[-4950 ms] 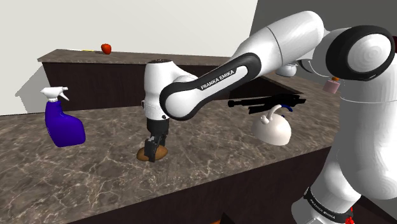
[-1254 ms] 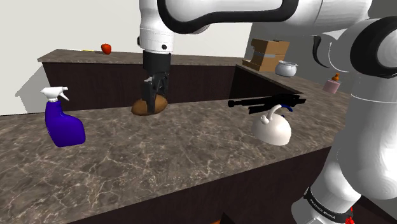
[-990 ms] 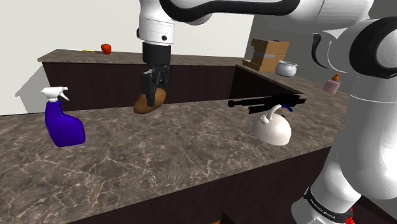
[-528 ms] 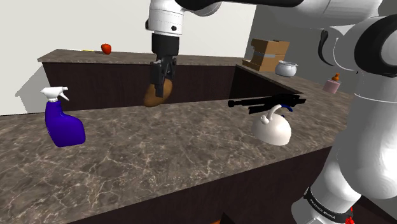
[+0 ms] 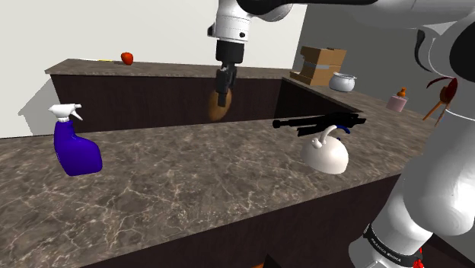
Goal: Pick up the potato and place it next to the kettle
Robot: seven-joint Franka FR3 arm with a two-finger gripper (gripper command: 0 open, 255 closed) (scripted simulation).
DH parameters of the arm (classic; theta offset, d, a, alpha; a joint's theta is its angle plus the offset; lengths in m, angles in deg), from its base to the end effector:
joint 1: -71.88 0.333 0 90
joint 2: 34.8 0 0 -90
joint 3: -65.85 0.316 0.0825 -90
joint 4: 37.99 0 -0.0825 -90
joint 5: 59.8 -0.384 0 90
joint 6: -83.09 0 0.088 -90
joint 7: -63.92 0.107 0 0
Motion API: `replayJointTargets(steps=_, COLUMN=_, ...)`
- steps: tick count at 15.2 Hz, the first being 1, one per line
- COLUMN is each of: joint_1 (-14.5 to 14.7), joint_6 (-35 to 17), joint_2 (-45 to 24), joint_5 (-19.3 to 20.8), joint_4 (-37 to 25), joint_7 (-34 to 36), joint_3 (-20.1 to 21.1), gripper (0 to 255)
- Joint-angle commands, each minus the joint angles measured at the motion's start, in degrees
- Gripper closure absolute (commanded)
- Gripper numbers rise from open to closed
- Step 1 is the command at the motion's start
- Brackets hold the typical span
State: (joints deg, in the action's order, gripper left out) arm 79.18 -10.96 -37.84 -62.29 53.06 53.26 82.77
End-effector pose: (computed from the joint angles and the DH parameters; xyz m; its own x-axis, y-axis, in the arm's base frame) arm 0.5247 0.2362 0.5935 0.8225 0.5687 0.0123 0.5684 -0.8208 -0.0575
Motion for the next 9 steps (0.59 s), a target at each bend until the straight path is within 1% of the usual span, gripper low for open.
replayJointTargets(steps=1, joint_1=-1.4, joint_6=-0.5, joint_2=1.4, joint_5=-0.5, joint_4=2.0, joint_7=-2.8, joint_3=-1.2, gripper=255)
replayJointTargets(steps=9, joint_1=-7.0, joint_6=-0.5, joint_2=5.9, joint_5=-1.3, joint_4=7.1, joint_7=-14.1, joint_3=-6.9, gripper=255)
